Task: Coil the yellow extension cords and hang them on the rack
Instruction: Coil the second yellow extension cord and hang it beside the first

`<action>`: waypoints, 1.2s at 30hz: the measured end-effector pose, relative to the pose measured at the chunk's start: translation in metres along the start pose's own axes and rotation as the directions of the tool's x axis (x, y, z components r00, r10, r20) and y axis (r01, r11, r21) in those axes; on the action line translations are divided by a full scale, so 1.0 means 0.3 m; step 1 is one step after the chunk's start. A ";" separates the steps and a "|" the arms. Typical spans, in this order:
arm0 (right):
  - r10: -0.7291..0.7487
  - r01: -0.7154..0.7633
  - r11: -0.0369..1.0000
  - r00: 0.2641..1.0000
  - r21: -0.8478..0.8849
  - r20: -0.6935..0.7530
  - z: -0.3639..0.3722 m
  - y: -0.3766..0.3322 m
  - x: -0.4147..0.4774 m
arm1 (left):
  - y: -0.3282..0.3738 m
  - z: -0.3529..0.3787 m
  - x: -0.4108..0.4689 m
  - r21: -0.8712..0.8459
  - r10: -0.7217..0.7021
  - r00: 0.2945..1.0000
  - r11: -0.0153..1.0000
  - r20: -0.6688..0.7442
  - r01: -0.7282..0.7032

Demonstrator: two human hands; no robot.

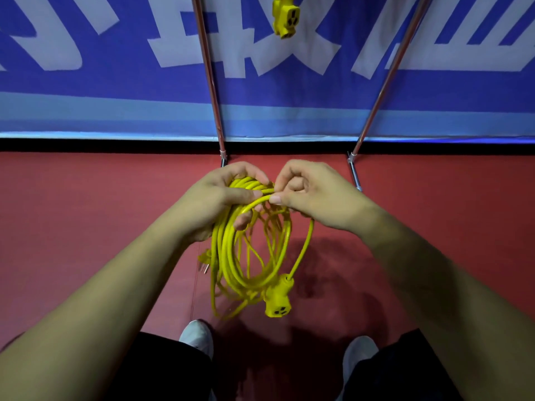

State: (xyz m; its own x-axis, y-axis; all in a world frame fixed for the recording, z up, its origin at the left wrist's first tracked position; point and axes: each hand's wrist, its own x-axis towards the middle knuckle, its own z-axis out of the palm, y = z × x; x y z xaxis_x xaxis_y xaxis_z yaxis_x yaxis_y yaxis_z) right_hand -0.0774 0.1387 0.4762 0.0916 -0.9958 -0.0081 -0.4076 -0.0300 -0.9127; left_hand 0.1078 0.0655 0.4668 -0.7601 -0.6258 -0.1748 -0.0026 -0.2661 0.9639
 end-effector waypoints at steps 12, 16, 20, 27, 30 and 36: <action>0.299 -0.293 0.954 0.935 -0.062 0.191 -0.102 0.277 -0.062 | 0.045 -0.061 -0.012 -0.088 0.023 0.995 0.996 -0.099 -0.031; 0.164 -0.163 0.986 0.983 -0.022 0.084 -0.128 0.156 -0.045 | 0.032 -0.081 -0.015 -0.028 -0.003 0.992 1.000 -0.126 -0.001; 0.075 -0.021 0.968 0.975 -0.249 0.210 -0.070 0.029 -0.043 | 0.005 -0.062 -0.010 0.016 -0.035 0.994 0.999 -0.108 0.037; 0.038 -0.037 0.985 0.999 -0.169 0.005 0.025 -0.024 0.004 | -0.005 0.009 -0.010 -0.035 -0.100 0.994 0.994 0.053 0.102; 0.062 -0.075 0.991 0.992 -0.111 -0.111 0.012 0.005 0.004 | 0.008 0.010 0.002 -0.165 -0.089 0.995 0.982 0.033 0.093; -0.018 -0.054 0.859 0.991 -0.509 -0.136 -0.009 -0.009 -0.025 | 0.026 0.045 -0.001 -0.198 -0.083 0.974 0.972 0.210 0.126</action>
State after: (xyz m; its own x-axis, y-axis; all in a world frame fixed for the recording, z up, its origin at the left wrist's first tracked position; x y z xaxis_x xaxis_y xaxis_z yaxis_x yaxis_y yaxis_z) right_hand -0.0793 0.1459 0.4798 -0.0257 -0.9976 0.0640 -0.8175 -0.0159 -0.5757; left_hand 0.0994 0.0736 0.4772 -0.8766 -0.4338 -0.2084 0.0306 -0.4824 0.8754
